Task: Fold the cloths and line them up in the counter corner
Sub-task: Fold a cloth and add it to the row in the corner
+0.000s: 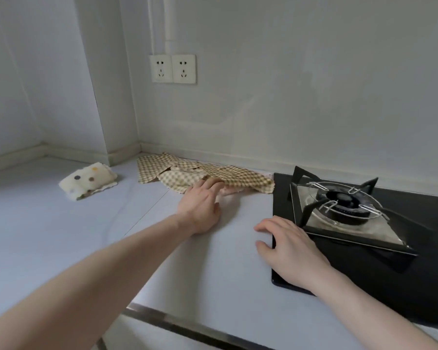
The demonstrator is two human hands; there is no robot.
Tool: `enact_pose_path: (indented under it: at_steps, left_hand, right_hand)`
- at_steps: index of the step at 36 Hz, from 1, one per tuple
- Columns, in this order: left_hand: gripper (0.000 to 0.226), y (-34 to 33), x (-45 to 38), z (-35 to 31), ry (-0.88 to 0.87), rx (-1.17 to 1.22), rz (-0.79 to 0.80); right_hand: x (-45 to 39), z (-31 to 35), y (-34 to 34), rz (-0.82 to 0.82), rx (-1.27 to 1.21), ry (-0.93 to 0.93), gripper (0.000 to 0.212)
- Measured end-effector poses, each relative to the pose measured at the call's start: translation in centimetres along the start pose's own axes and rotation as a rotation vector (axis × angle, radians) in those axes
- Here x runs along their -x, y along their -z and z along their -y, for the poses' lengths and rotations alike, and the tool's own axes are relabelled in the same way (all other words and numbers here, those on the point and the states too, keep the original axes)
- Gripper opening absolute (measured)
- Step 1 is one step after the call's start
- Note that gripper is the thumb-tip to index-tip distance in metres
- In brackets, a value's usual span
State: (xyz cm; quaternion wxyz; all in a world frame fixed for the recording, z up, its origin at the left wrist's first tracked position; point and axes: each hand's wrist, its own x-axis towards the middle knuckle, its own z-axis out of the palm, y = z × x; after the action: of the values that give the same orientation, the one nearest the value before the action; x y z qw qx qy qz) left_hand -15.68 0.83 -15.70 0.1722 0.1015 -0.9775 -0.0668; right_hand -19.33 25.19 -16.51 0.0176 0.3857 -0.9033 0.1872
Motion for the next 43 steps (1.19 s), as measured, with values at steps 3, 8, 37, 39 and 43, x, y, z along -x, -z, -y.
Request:
enact_pose_path:
  at_steps: [3, 8, 37, 39, 43]
  left_hand:
    - [0.038, 1.6, 1.2, -1.4, -0.002, 0.015, -0.156]
    - [0.019, 7.1, 2.5, -4.3, 0.004, 0.084, -0.337]
    - [0.004, 19.0, 16.2, -10.5, -0.114, 0.308, -0.074]
    - [0.003, 19.1, 17.4, -10.4, -0.126, 0.317, -0.062]
    - [0.015, 19.3, 19.4, -10.0, -0.143, 0.381, 0.003]
  right_hand:
    - [1.1, 0.5, -0.1, -0.019, -0.021, -0.031, 0.035]
    - [4.6, 2.5, -0.5, -0.041, 0.018, -0.065, 0.038]
    - [12.4, 6.6, 1.5, -0.333, -0.234, -0.149, 0.082]
    - [12.6, 6.6, 1.1, -0.382, -0.316, -0.151, 0.086]
    - [13.3, 7.1, 0.7, -0.402, -0.448, -0.164, 0.089]
